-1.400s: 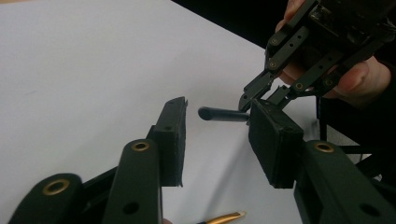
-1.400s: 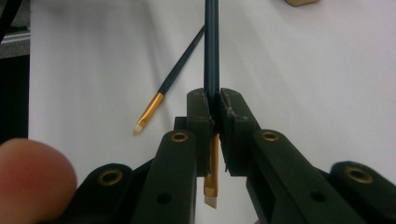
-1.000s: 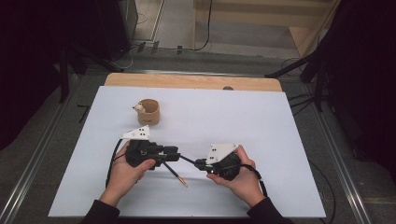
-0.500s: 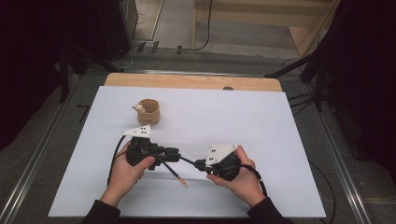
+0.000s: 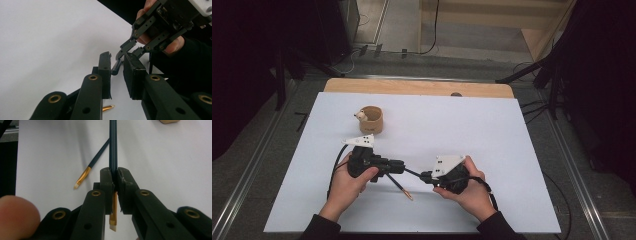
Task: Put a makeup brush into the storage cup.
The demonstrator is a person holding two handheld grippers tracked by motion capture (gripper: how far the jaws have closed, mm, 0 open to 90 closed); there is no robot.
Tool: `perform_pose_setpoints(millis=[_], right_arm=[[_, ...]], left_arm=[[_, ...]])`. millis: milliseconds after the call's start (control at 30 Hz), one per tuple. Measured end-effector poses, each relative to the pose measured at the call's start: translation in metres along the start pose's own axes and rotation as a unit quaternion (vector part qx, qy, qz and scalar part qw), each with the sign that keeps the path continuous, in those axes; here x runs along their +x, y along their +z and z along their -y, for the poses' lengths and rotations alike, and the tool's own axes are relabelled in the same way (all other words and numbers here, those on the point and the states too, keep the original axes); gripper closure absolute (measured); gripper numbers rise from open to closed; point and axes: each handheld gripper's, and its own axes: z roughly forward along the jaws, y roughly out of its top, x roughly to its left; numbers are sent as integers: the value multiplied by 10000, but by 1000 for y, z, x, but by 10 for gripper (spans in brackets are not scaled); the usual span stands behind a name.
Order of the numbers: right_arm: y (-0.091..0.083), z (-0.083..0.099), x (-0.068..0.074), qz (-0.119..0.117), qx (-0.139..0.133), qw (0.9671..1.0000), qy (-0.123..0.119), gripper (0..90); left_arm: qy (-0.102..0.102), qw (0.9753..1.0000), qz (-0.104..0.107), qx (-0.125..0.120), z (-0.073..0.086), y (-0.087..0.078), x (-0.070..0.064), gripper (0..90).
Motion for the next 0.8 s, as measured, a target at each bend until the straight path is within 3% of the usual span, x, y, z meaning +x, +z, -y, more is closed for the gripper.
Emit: perform_pose_setpoints(millis=[667, 800], right_arm=[[0, 1, -1, 4, -42, 10000, -52, 843], [0, 2, -3, -88, -88, 9999, 53, 826]], left_arm=[[-12, 9998, 210, -39, -1, -1, 0, 854], [37, 9997, 218, -82, 0, -1, 0, 856]])
